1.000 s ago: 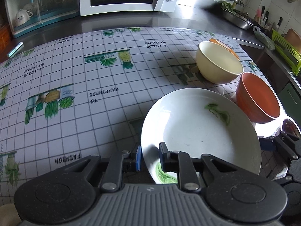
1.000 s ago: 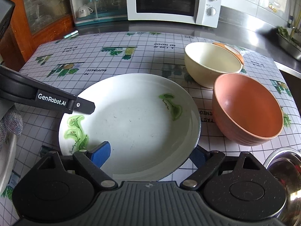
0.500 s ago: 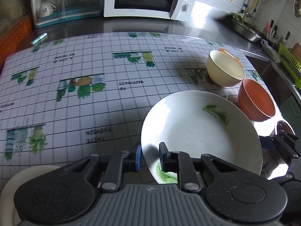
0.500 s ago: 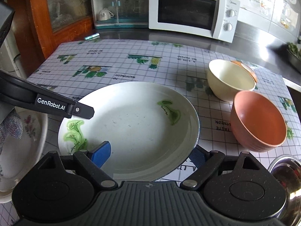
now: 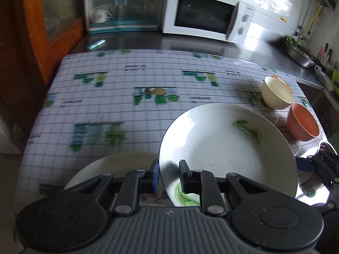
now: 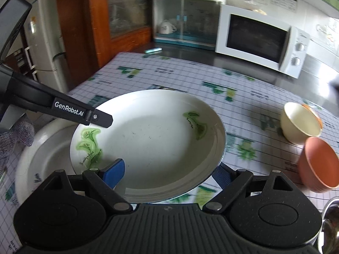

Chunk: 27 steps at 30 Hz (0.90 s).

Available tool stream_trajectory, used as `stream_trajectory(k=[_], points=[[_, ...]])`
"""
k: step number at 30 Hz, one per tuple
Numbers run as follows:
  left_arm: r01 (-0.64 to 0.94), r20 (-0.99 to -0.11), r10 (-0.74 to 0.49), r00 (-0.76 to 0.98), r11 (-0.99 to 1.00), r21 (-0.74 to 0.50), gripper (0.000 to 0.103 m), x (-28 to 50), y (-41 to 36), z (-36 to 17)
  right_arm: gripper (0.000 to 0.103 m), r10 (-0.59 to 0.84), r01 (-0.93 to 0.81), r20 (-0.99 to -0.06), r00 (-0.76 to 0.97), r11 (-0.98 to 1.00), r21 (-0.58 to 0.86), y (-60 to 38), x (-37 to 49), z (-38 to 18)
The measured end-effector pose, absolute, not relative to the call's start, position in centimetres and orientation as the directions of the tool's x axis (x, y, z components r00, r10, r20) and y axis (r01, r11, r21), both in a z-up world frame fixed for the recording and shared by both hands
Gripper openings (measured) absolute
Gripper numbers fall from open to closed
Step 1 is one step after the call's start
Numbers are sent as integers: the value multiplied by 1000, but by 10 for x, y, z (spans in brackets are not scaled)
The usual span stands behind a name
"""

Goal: Organize plates and bowls

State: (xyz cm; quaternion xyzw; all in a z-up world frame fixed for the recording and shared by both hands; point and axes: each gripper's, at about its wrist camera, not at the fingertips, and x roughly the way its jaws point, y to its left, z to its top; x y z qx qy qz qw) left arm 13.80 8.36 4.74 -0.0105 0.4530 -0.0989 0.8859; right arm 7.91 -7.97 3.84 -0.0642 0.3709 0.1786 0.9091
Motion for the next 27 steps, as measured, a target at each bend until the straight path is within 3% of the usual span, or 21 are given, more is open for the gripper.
stream_trajectory(k=[10,27], points=[[66,-821,-141,554,990,-126,18,100,133,33,103,337,-482,-734,589,876,15,-35,57,24],[4,-845,-154,513,984,-177,18,83,154,5,103,294,-528,-741,604,844,-95,-9,45,17]])
